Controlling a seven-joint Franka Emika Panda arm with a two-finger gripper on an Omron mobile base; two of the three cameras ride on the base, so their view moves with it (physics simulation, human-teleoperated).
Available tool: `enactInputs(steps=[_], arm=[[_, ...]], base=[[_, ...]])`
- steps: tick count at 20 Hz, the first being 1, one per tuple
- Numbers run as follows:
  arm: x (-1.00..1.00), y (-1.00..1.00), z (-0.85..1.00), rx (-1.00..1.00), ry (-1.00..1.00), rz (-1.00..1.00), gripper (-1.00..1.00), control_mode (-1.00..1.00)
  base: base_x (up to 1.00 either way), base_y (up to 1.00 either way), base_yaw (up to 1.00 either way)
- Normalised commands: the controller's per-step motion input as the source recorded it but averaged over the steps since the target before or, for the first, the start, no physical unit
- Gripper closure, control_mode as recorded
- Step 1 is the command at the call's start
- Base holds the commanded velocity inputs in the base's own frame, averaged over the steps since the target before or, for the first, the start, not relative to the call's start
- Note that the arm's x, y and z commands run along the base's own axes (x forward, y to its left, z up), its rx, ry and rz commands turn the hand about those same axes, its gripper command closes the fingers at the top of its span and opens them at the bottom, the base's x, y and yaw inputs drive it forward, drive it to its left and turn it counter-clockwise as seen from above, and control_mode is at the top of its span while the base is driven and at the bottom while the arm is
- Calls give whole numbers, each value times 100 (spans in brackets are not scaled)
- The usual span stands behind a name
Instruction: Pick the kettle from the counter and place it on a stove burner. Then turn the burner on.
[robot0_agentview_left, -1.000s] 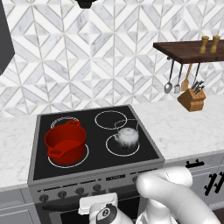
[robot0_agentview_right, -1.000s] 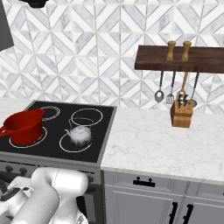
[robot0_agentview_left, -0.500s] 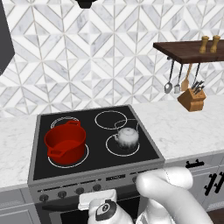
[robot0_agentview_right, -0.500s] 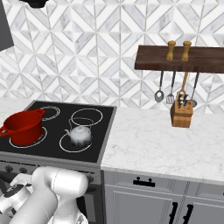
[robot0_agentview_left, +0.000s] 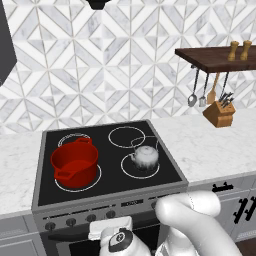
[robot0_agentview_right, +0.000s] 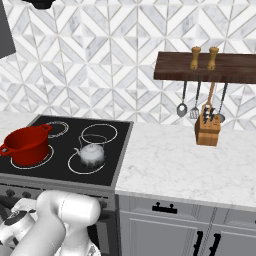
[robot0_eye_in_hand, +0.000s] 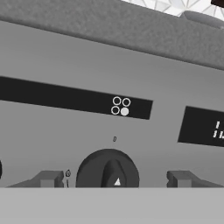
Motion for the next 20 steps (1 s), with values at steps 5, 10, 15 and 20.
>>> enactInputs(steps=[5, 10, 15, 20], arm=[[0, 0, 0, 0, 0, 2, -100, -100], [0, 0, 0, 0, 0, 3, 100, -100], [0, 0, 0, 0, 0, 0, 100, -100], [4, 0, 2, 0, 1, 0, 100, -100]], base=[[0, 0, 0], [0, 0, 0], [0, 0, 0], [0, 0, 0]])
